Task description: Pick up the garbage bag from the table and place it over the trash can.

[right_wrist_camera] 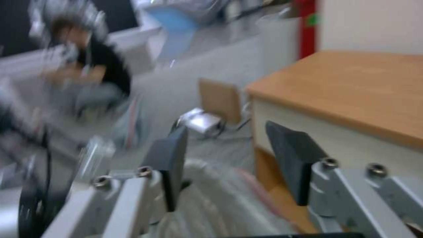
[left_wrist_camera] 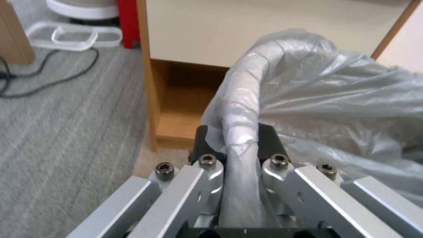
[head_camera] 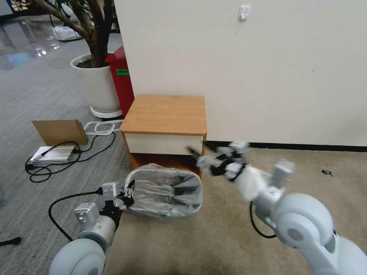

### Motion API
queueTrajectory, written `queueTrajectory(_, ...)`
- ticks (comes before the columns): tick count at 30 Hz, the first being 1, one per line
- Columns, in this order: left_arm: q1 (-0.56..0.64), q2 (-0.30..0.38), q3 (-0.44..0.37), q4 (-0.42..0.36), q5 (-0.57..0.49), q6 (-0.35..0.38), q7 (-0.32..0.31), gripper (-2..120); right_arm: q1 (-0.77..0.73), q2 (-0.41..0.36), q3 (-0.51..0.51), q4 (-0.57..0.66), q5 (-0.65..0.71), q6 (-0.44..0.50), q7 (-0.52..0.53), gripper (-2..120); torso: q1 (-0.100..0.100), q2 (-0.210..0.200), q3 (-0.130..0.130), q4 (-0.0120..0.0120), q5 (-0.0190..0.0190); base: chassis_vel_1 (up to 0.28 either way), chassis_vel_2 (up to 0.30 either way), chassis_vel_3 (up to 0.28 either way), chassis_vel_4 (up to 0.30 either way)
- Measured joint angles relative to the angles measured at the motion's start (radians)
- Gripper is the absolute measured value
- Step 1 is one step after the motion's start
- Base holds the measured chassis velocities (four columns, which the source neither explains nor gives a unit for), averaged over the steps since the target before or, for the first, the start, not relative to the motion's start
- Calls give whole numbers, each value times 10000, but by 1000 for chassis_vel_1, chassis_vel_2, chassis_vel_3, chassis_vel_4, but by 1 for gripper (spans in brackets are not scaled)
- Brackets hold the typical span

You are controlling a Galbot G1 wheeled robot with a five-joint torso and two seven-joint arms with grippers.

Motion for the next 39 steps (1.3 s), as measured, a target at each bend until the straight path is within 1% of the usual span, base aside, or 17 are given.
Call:
queueTrajectory(1,0,0,0,0,0,0,0,6,0,0,0,0,0,0,0,46,0,0,0,0,0,0,0,0,0)
queueTrajectory(2,0,9,18,-1,92,6,12,6,247,-23,-269,-58,-40,-42,0,44,0,0,0,-1,-1,0,0,0,0)
queueTrajectory(3,-14,12,84,-1,468,8,107,6,1081,25,-1305,-304,-268,-236,-1,38,0,0,0,0,1,0,0,0,0)
queueTrajectory(4,-39,-7,137,-2,688,9,170,6,1550,171,-1995,-540,-481,-374,11,33,0,0,0,1,3,0,0,0,0)
queueTrajectory(5,-39,-7,137,-2,688,9,170,6,1550,171,-1995,-540,-481,-374,11,33,0,0,0,1,3,0,0,0,0)
queueTrajectory(6,-72,-34,191,-1,821,10,197,6,1887,343,-2546,-732,-662,-612,38,26,0,0,0,1,2,0,0,0,0)
queueTrajectory(7,-91,-50,218,-1,877,9,209,6,2031,439,-2781,-822,-724,-792,85,25,0,0,0,1,3,0,0,0,0)
queueTrajectory(8,-128,-78,275,-1,1048,8,255,6,2319,631,-3278,-1016,-817,-1249,256,18,0,0,0,-1,2,0,0,0,0)
queueTrajectory(9,-141,-91,302,-1,1156,6,303,6,2477,736,-3511,-1130,-860,-1483,393,15,0,0,0,-2,2,0,0,0,0)
queueTrajectory(10,-141,-91,302,-1,1156,6,303,6,2477,736,-3511,-1130,-860,-1483,393,15,0,0,0,-2,2,0,0,0,0)
queueTrajectory(12,-151,-135,349,-7,1441,-11,448,6,2871,946,-4105,-1471,-1035,-1758,713,7,0,-1,1,-2,3,0,0,0,0)
queueTrajectory(13,-156,-157,373,-15,1565,-24,498,6,3045,1026,-4365,-1655,-1151,-1790,820,0,0,0,0,0,2,0,0,0,0)
queueTrajectory(16,-150,-204,402,-70,1698,-41,553,6,3339,1093,-4900,-2039,-1345,-1806,1182,0,1,0,0,-1,3,0,0,0,0)
queueTrajectory(24,-44,-396,434,-294,1953,-67,651,6,3762,1018,-5646,-2758,-2149,-1803,1335,0,0,0,0,-2,4,0,0,0,0)
queueTrajectory(30,104,-547,448,-391,2381,-228,840,6,4135,1124,-5939,-3091,-2236,-1791,1576,0,0,0,-1,-2,4,0,0,0,0)
queueTrajectory(32,188,-701,485,-478,2590,-281,942,6,4497,1237,-6315,-3351,-2214,-1780,1817,0,0,0,0,-1,4,0,0,0,0)
queueTrajectory(39,117,-838,505,-486,2578,-289,967,6,4981,1253,-6875,-3596,-2246,-1763,1965,0,0,0,-1,-2,4,0,0,0,0)
